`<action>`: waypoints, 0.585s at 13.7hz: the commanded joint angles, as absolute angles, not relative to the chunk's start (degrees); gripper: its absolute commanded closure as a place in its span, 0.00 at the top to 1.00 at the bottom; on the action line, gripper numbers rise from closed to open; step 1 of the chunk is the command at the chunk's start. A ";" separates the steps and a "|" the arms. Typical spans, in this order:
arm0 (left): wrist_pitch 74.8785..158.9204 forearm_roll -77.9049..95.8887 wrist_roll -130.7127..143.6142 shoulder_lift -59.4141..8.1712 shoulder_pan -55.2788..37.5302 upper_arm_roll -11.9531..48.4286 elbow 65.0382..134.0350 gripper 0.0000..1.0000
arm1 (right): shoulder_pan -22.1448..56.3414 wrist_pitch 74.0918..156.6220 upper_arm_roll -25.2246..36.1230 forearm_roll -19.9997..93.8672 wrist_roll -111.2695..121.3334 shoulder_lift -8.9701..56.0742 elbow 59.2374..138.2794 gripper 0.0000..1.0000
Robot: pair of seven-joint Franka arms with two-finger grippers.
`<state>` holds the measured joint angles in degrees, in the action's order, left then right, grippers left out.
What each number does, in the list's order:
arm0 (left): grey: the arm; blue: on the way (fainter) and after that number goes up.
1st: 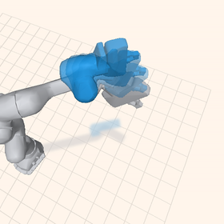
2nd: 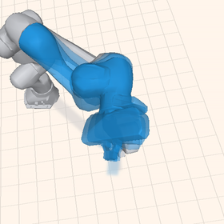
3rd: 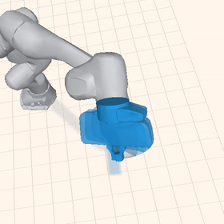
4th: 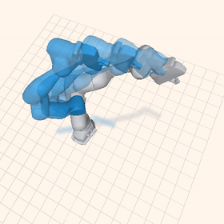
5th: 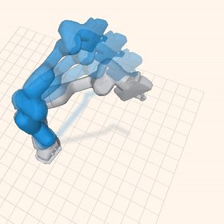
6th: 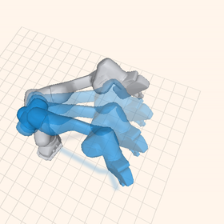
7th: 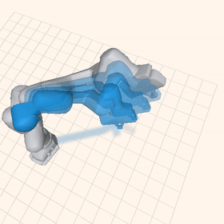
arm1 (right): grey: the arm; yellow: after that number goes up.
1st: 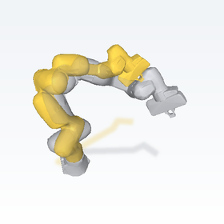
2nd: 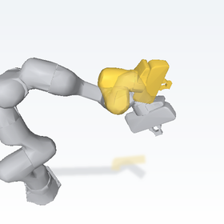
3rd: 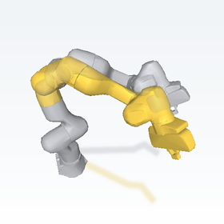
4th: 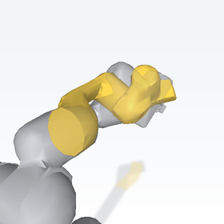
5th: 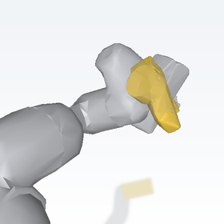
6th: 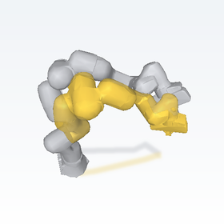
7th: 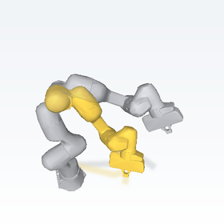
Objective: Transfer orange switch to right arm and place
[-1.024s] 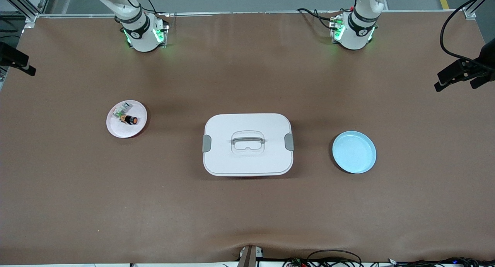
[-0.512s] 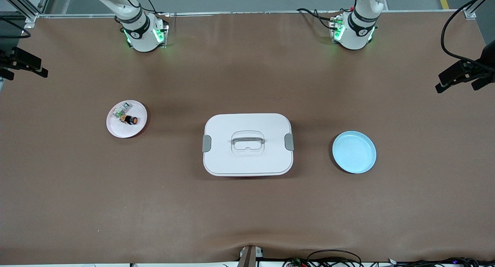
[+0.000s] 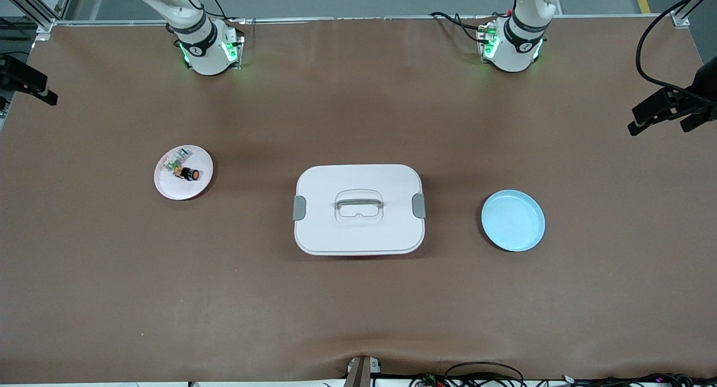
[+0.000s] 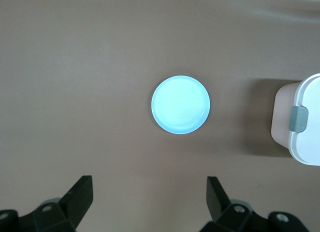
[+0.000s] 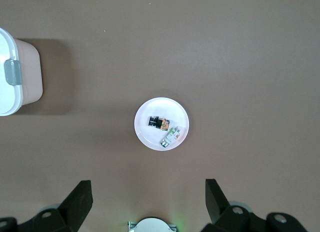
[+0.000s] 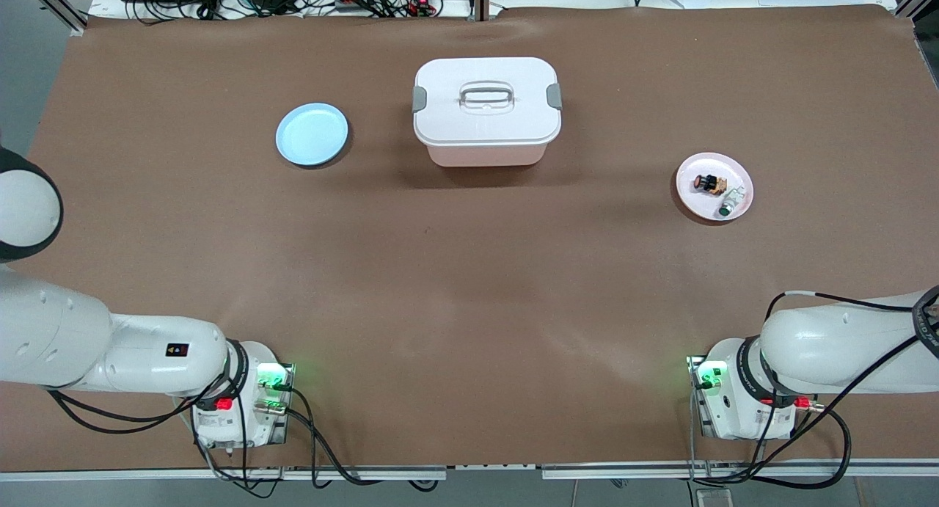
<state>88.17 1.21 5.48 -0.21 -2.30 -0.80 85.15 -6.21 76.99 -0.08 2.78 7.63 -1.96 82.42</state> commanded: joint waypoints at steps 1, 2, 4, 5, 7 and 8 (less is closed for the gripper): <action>87.98 0.88 5.01 -0.88 -2.37 -0.62 83.67 1.00 | -5.27 76.03 0.62 3.34 7.38 -1.93 82.00 1.00; 87.98 0.88 4.92 -0.88 -2.37 -0.62 83.76 1.00 | -5.45 75.94 0.62 3.25 7.47 -1.93 82.18 1.00; 87.98 0.79 4.84 -0.88 -2.37 -0.61 83.76 1.00 | -5.63 75.76 0.70 3.25 7.47 -1.93 82.44 1.00; 87.98 0.79 4.83 -0.97 -2.46 -0.53 83.76 1.00 | -5.36 75.76 0.70 3.25 7.47 -1.93 83.05 1.00; 87.98 0.88 5.01 -1.40 -2.81 -0.27 83.76 1.00 | -5.27 75.85 0.62 2.73 7.65 -1.93 83.14 1.00; 87.98 0.88 5.01 -1.41 -2.81 -0.18 83.76 1.00 | -5.27 75.85 0.53 2.55 7.65 -1.93 83.23 1.00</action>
<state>88.17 1.21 5.48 -0.47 -2.42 -0.54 85.14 -5.96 76.14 0.06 2.74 7.63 -1.65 82.99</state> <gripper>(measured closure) 0.000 0.000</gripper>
